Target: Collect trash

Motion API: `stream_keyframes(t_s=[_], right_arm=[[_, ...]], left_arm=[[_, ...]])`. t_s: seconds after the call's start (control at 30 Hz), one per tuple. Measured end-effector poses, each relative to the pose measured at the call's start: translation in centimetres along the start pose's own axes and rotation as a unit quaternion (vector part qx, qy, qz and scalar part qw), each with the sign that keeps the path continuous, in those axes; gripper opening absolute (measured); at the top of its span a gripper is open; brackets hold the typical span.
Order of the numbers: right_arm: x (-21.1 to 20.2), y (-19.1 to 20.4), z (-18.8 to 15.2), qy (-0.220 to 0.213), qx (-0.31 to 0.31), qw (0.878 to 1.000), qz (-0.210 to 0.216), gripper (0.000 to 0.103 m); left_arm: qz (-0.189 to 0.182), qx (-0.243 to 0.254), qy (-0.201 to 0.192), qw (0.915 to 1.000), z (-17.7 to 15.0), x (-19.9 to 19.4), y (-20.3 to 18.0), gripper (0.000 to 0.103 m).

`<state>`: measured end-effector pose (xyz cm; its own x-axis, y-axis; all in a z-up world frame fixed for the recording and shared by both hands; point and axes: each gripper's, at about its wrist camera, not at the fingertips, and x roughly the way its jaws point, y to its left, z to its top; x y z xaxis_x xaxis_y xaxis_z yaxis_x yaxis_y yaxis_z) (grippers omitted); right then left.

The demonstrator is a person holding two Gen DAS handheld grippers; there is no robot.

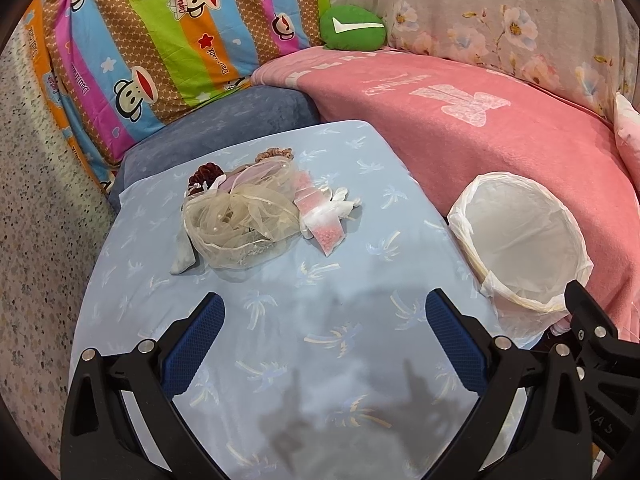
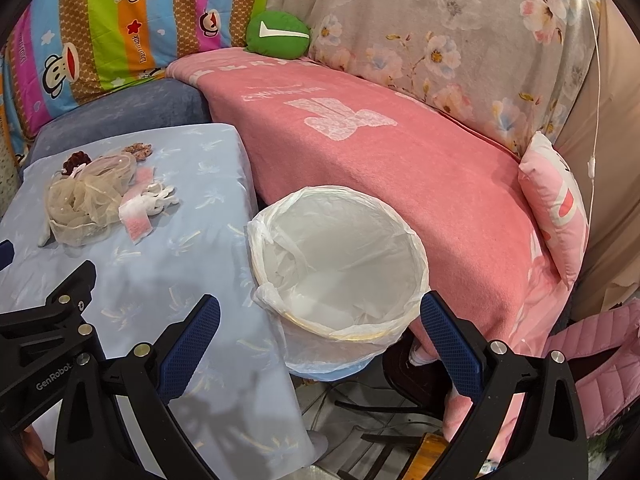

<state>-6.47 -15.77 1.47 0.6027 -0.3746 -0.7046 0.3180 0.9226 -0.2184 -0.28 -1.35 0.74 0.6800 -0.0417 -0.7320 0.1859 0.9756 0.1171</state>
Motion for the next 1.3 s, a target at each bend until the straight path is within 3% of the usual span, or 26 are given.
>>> stream_keyframes(t_s=[0.8,1.3], right_arm=[[0.6,0.0,0.0,0.001,0.004,1.000,-0.004,0.097],[0.1,1.5,1.1,-0.014,0.017,1.000,0.001,0.097]], left_arm=[[-0.003,0.003,0.000,1.0000,-0.1,0.5,-0.3,0.096],[-0.017,-0.020,0.003,0.9997,0.3,1.5,2.2,0.096]])
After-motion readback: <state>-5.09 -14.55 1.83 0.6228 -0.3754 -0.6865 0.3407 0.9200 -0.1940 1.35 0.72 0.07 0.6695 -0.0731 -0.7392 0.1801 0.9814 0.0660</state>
